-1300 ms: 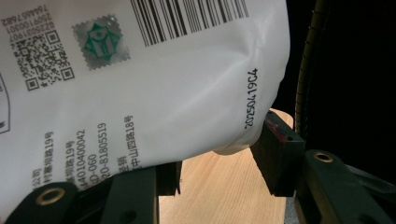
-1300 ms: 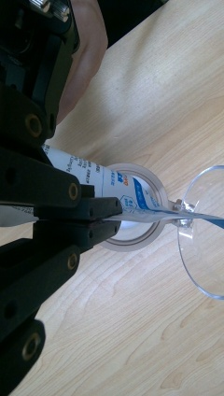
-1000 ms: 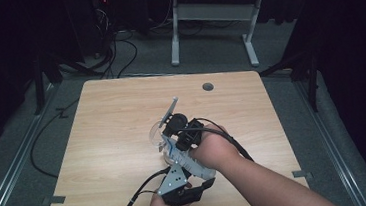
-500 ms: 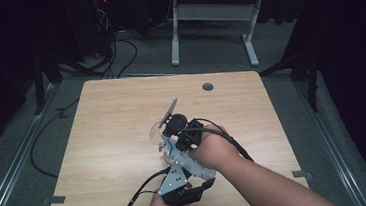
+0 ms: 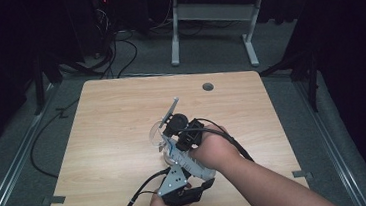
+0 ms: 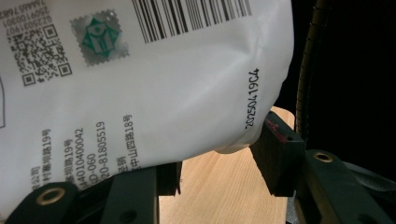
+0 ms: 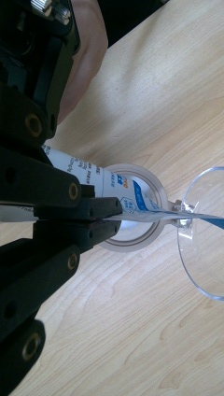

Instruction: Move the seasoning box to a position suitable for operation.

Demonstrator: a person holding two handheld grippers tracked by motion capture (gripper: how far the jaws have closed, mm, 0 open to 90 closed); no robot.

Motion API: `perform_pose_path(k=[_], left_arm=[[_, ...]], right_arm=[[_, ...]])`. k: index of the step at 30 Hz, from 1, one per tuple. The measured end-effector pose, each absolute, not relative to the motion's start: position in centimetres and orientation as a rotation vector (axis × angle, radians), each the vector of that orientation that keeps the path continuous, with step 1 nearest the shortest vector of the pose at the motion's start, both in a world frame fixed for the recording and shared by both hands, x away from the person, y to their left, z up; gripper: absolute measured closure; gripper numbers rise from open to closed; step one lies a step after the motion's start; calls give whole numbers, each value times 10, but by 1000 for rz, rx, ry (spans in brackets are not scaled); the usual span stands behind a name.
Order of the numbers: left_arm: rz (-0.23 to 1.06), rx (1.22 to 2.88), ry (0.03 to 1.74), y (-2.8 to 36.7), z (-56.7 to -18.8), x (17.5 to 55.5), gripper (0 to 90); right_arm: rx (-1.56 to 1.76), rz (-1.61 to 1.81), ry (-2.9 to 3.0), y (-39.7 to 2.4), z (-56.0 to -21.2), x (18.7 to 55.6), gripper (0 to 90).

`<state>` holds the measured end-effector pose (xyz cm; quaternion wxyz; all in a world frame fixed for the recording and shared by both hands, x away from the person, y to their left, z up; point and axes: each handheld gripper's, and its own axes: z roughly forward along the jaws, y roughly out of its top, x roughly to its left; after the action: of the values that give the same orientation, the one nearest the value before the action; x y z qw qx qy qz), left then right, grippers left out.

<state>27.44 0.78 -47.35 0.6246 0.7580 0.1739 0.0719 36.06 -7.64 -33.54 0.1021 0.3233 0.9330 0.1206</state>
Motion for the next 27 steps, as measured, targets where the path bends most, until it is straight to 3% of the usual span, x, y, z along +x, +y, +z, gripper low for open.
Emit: perform_pose_path(k=[27], left_arm=[[176,1773,386,9,-485,272,564]], right_arm=[[974,386,2758,-84,-336,354,897]])
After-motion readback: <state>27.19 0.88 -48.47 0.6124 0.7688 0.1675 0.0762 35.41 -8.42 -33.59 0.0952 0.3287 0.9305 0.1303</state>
